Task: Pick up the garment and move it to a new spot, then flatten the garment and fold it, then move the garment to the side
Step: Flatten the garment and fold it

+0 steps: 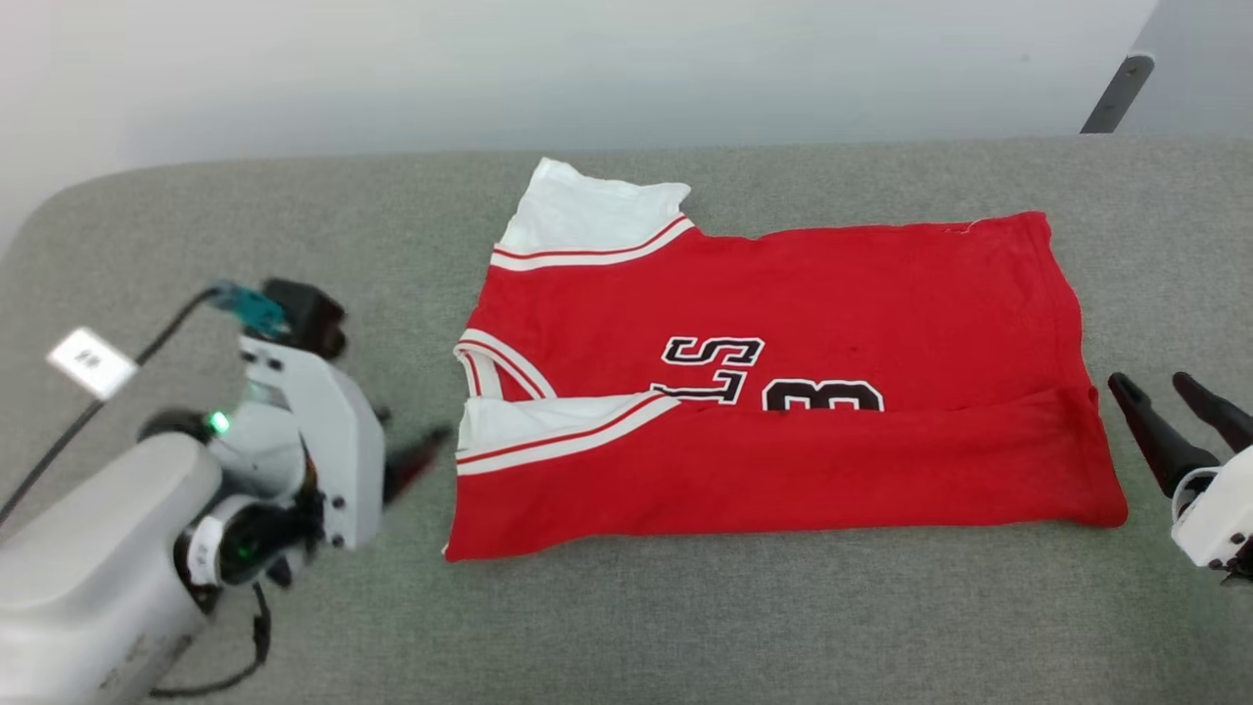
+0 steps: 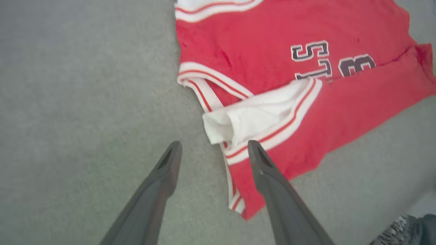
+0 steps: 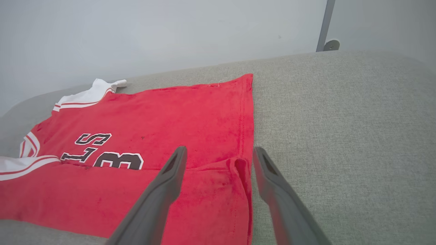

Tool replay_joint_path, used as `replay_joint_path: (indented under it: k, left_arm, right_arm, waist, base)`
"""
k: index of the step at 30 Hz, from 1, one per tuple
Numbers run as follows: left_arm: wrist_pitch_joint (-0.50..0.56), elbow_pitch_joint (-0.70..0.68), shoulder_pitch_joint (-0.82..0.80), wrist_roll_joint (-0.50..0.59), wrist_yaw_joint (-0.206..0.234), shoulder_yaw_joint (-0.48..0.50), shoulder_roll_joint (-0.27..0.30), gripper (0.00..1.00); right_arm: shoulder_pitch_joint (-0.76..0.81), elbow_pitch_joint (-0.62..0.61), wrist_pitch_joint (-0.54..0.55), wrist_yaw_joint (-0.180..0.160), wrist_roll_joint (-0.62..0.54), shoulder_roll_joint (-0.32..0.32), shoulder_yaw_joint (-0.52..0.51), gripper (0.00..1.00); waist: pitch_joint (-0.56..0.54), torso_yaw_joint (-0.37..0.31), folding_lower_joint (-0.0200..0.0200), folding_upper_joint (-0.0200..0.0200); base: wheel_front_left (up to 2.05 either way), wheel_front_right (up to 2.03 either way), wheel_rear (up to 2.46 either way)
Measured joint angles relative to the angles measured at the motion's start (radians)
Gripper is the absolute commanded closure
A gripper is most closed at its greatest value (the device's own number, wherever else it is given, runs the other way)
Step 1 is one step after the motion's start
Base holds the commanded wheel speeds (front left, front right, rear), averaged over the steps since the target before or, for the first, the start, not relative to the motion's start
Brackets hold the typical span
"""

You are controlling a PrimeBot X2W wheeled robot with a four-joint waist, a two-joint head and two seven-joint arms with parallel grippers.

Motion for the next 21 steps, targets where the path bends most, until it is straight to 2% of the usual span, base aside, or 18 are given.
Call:
replay_joint_path:
  k: [4, 8, 12, 17, 18, 19, 20, 21]
  left_arm:
    - [0.176, -0.116, 0.021, -0.087, 0.065, -0.028, 0.039, 0.0]
    - [0.22, -0.151, 0.049, -0.107, 0.096, -0.047, 0.054, 0.0]
    - [0.199, -0.1, 0.078, -0.156, 0.092, -0.026, 0.025, 0.0]
    - [0.178, -0.007, 0.081, -0.183, 0.052, -0.007, -0.011, 0.0]
    - [0.175, 0.007, 0.081, -0.198, 0.041, -0.001, -0.018, 0.17]
    - [0.17, 0.02, 0.081, -0.207, 0.029, 0.005, -0.022, 0.56]
    - [0.167, 0.031, 0.081, -0.212, 0.02, 0.009, -0.026, 0.84]
    - [0.165, 0.043, 0.082, -0.219, 0.012, 0.014, -0.029, 1.0]
  right_arm:
    - [0.017, -0.02, 0.003, 0.0, -0.001, 0.016, -0.007, 0.0]
    - [0.017, -0.035, 0.012, 0.0, -0.015, 0.029, -0.017, 0.0]
    - [0.017, -0.05, 0.021, 0.0, -0.024, 0.032, -0.031, 0.0]
    - [0.015, -0.069, 0.035, 0.0, -0.036, 0.032, -0.043, 0.0]
    - [0.014, -0.073, 0.041, 0.0, -0.037, 0.032, -0.043, 0.0]
    - [0.012, -0.077, 0.046, 0.0, -0.038, 0.031, -0.044, 0.0]
    - [0.01, -0.083, 0.056, 0.0, -0.04, 0.029, -0.043, 0.0]
    - [0.008, -0.09, 0.07, 0.0, -0.04, 0.025, -0.041, 0.0]
  waist:
    - [0.011, -0.009, 0.0, 0.0]
    - [0.036, -0.023, 0.0, 0.0]
    - [0.066, -0.04, 0.0, 0.0]
    - [0.103, -0.064, 0.0, -0.0001]
    - [0.109, -0.07, 0.0, 0.0]
    - [0.113, -0.075, 0.0, 0.0]
    - [0.118, -0.08, 0.0, 0.0]
    - [0.123, -0.084, 0.0, 0.0]
  base:
    - [0.0, 0.0, 0.0]
    - [0.0, 0.0, 0.0]
    - [0.0, 0.0, 0.0]
    - [0.0, 0.0, 0.0]
    - [0.0, 0.0, 0.0]
    - [0.0, 0.0, 0.0]
    - [0.0, 0.0, 0.0]
    - [0.0, 0.0, 0.0]
